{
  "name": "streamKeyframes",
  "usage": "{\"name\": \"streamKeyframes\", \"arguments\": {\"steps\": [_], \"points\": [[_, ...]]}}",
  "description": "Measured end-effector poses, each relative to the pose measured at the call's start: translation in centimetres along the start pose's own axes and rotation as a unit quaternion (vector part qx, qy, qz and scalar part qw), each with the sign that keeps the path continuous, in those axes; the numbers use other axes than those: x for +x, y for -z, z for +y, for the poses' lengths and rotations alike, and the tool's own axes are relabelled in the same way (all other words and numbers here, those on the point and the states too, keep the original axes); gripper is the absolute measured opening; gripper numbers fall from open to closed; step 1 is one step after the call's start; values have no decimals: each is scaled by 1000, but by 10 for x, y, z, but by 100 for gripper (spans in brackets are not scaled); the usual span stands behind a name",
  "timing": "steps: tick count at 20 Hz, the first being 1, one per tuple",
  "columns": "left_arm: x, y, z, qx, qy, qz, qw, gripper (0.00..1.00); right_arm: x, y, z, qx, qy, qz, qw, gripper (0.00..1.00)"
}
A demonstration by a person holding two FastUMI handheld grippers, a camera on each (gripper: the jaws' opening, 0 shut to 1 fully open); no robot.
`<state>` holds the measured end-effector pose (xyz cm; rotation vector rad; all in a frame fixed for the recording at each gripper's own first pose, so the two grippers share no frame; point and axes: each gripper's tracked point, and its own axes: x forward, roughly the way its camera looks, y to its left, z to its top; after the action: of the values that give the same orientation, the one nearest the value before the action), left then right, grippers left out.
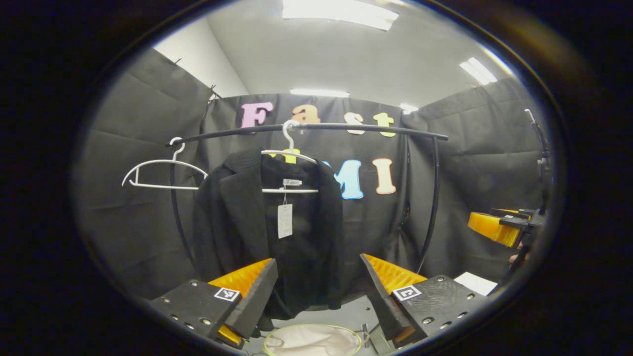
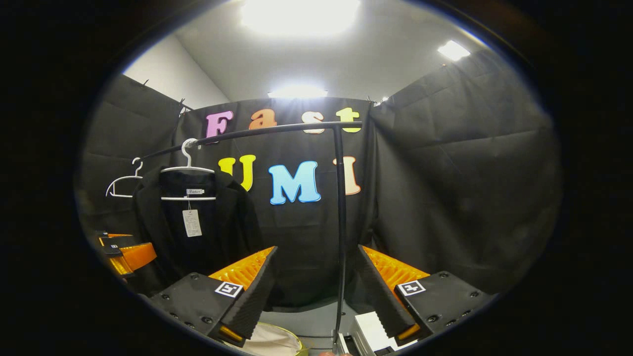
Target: Grasp the clothes on the hanger with both hands and then place them into the laundry hamper below.
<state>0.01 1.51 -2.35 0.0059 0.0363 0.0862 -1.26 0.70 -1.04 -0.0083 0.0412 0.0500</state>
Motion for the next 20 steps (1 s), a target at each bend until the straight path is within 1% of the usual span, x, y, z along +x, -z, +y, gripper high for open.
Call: {"name": "streamKeyframes", "arguments": {"steps": [4,7,10,12,15,16,17,18,19,20], "points": [[4,4,17,-8,-20,6,1000,96,-3,3,8,-3,-27,17,999,98],[5,2,34,-14,-42,8,999,95,-10,6,17,-1,-52,33,998,98],[5,2,53,-37,-66,19,997,96,-10,-1,20,-10,-59,29,998,98],[15,-1,67,-42,-83,25,995,95,-7,1,21,-14,-68,32,997,98],[40,-15,82,-26,-104,23,994,95,20,19,40,-20,-89,45,995,98],[50,-17,86,-23,-113,23,993,95,28,24,44,-16,-97,54,994,93],[61,-21,90,-23,-122,22,992,95,34,28,50,-9,-107,62,992,98],[70,-23,95,-26,-134,21,990,95,40,31,54,-2,-117,67,991,98],[81,-27,100,-30,-145,19,989,95,50,31,59,0,-126,67,990,93],[91,-28,102,-33,-155,17,987,95,59,30,62,-1,-134,65,989,93]]}}
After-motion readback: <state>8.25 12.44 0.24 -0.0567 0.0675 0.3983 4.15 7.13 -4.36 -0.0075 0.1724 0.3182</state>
